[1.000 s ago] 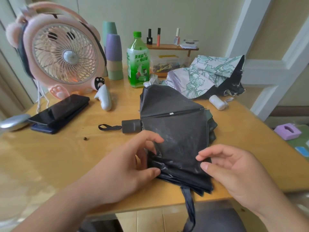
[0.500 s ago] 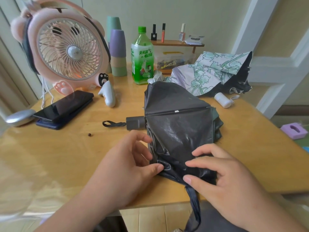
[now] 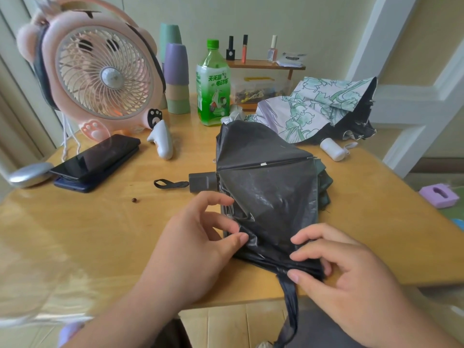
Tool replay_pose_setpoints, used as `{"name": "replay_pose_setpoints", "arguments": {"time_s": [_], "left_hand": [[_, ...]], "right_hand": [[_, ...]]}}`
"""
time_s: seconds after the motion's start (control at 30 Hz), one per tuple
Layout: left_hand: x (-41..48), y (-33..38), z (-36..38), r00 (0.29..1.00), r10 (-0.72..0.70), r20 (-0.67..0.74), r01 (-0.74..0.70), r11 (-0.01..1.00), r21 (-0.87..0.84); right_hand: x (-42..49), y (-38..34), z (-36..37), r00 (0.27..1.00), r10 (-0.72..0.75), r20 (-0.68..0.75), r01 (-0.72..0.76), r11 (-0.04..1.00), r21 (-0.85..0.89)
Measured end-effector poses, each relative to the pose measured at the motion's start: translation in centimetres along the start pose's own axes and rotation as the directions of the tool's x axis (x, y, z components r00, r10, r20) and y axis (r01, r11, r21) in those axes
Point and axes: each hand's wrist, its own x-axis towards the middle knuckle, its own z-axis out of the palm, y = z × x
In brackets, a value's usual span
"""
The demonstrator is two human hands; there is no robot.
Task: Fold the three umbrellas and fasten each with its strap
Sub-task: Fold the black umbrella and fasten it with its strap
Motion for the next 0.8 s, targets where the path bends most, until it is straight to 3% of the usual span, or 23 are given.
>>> {"name": "replay_pose_setpoints", "arguments": {"time_s": [0.17, 0.27, 0.37, 0.43, 0.53, 0.63, 0.8], "left_hand": [[0.2, -0.3, -1.6, 0.992, -0.046, 0.115, 0.060, 0.991, -0.120], [0.1, -0.9, -2.5, 0.984, -0.006, 0.176, -0.006, 0.998, 0.065], [0.0, -1.7, -2.5, 0.961, 0.167, 0.222, -0.230, 0.926, 0.298], [0.0, -2.3, -2.4, 0.930, 0.266, 0.255, -0.341, 0.885, 0.319], [0.0, -2.6, -2.5, 0.909, 0.294, 0.295, -0.384, 0.867, 0.317], [0.0, -2.6, -2.3, 0.905, 0.308, 0.294, -0.396, 0.861, 0.318], [0.2, -3.0, -1.5, 0.879, 0.397, 0.263, -0.476, 0.766, 0.432]], "right_hand": [[-0.1, 0.2, -0.2, 0.999, -0.036, 0.038, 0.039, 0.995, -0.089], [-0.1, 0.4, -0.2, 0.991, -0.113, 0.076, 0.124, 0.981, -0.150], [-0.2, 0.7, -0.3, 0.975, -0.202, 0.097, 0.219, 0.950, -0.224], [-0.2, 0.6, -0.4, 0.961, -0.261, 0.093, 0.277, 0.923, -0.267], [-0.2, 0.8, -0.4, 0.944, -0.320, 0.081, 0.329, 0.897, -0.295], [-0.2, 1.2, -0.6, 0.953, -0.299, 0.043, 0.301, 0.923, -0.239], [-0.5, 1.1, -0.6, 0.961, -0.276, -0.008, 0.272, 0.952, -0.141]]}}
